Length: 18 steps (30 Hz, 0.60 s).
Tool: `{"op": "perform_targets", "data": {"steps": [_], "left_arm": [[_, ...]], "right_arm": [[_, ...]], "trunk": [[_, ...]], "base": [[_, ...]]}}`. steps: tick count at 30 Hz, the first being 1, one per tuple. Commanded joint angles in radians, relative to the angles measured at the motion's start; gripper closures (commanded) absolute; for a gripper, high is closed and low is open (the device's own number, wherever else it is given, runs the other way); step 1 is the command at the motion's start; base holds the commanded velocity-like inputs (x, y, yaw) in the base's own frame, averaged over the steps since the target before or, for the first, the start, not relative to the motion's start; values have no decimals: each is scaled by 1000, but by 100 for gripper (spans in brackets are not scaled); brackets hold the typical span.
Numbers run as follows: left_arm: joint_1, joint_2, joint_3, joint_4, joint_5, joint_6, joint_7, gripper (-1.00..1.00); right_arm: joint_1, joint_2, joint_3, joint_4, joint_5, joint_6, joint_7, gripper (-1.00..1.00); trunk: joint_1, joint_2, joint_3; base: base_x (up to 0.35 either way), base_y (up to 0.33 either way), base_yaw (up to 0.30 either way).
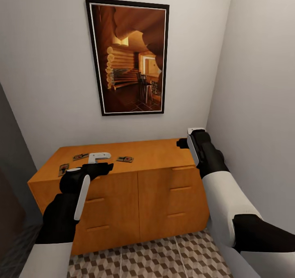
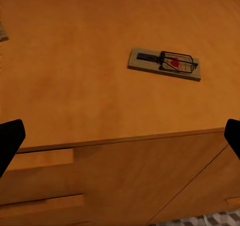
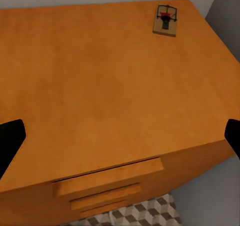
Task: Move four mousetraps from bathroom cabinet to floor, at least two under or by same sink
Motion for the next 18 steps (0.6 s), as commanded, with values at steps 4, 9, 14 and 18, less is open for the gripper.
{"op": "perform_targets", "data": {"steps": [4, 9, 14, 18], "left_arm": [[-1, -1, 8, -1, -1, 1, 4, -100], [-1, -1, 13, -1, 0, -3, 6, -100], [-1, -1, 14, -1, 0, -5, 5, -100], [-1, -1, 16, -1, 0, -6, 5, -100]], "right_arm": [[-2, 4, -2, 3, 15, 5, 3, -100], [-3, 5, 0, 5, 16, 5, 3, -100], [-3, 2, -1, 5, 16, 5, 5, -100], [-3, 0, -2, 5, 16, 7, 12, -100]], "trunk": [[0, -1, -1], [0, -1, -1], [0, -1, -1], [0, -1, -1]], "base": [[3, 0, 0], [155, 0, 0], [276, 0, 0], [305, 0, 0]]}}
